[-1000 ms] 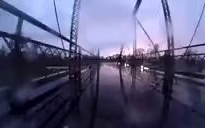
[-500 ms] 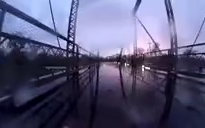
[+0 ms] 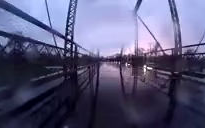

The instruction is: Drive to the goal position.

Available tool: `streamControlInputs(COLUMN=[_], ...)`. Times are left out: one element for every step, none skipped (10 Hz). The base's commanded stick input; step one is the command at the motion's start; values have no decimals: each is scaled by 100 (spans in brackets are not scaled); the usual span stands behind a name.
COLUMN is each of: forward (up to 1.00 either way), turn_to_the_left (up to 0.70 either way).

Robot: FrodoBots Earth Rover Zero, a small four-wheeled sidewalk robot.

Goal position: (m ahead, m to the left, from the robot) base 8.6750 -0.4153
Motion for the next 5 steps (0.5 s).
streamControlInputs(forward=[70, 70, 70, 70, 70], turn_to_the_left=[0, 0, 0, 0, 0])
